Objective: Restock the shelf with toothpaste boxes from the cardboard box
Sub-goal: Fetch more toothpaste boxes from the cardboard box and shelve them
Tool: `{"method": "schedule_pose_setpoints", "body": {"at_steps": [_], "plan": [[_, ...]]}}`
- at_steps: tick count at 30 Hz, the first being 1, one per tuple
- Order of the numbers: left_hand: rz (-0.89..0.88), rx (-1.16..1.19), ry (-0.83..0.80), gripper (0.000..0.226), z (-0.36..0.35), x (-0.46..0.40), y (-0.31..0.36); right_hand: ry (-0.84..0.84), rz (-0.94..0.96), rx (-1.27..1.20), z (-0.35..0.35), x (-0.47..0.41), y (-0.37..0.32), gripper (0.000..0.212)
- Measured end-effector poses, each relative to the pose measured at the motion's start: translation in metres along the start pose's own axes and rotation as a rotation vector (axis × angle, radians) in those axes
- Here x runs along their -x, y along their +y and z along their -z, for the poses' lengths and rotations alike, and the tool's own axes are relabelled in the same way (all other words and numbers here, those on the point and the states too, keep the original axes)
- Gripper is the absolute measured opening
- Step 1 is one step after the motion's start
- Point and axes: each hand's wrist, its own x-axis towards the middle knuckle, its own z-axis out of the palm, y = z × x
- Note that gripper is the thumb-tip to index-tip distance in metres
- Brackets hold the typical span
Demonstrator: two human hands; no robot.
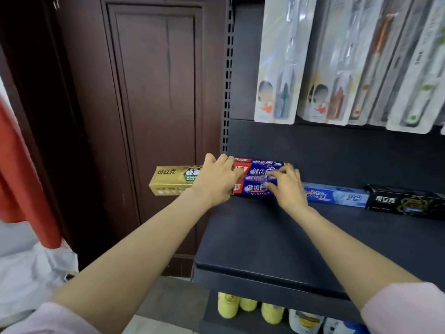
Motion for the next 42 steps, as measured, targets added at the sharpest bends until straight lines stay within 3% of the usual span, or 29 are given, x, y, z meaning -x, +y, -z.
{"method": "schedule_pose_setpoints", "body": {"at_steps": [3, 7, 9, 10, 12, 14, 17, 21, 25, 28, 32, 36, 38, 42], "plan": [[-0.037, 0.082, 0.037, 0.051, -0.011, -0.001, -0.001, -0.046, -0.010, 0.213, -0.012, 0.008, 0.003, 0.042], [-0.061, 0.133, 0.071, 0.056, -0.019, -0.001, 0.003, -0.072, 0.008, 0.159, -0.011, 0.008, -0.004, 0.040], [-0.055, 0.169, 0.109, 0.063, -0.016, -0.003, 0.009, -0.048, -0.012, -0.089, -0.004, 0.009, -0.013, 0.033], [-0.054, 0.185, 0.115, 0.066, -0.014, -0.005, 0.012, -0.092, -0.053, -0.333, 0.001, 0.012, -0.020, 0.028], [-0.057, 0.229, 0.155, 0.072, -0.007, -0.010, 0.017, -0.298, -0.186, -0.885, 0.015, 0.022, -0.034, 0.020], [-0.066, 0.274, 0.190, 0.075, -0.002, -0.015, 0.020, -0.418, -0.218, -1.112, 0.023, 0.029, -0.037, 0.017], [-0.101, 0.335, 0.215, 0.077, 0.000, -0.023, 0.028, -0.359, -0.157, -1.162, 0.030, 0.035, -0.027, 0.025], [-0.147, 0.416, 0.251, 0.091, 0.004, -0.030, 0.041, -0.331, -0.248, -1.338, 0.037, 0.036, -0.023, 0.028], [-0.194, 0.519, 0.216, 0.109, 0.011, -0.029, 0.051, -0.268, -0.308, -1.216, 0.042, 0.037, -0.023, 0.024], [-0.116, 0.702, 0.200, 0.105, 0.013, -0.026, 0.050, -0.116, -0.416, -1.270, 0.051, 0.038, -0.007, 0.017], [0.000, 0.561, 0.056, 0.089, 0.012, -0.032, 0.038, -0.001, -0.454, -1.390, 0.079, 0.042, 0.032, 0.022], [0.083, 0.623, -0.017, 0.069, 0.028, -0.040, 0.070, 0.114, -0.464, -1.536, 0.095, 0.050, 0.062, 0.023], [0.126, 0.680, 0.010, 0.068, 0.038, -0.046, 0.101, 0.099, -0.442, -1.606, 0.101, 0.057, 0.074, 0.035], [0.132, 0.691, 0.081, 0.071, 0.055, -0.065, 0.157, -0.016, -0.501, -1.494, 0.120, 0.072, 0.112, 0.041]]}}
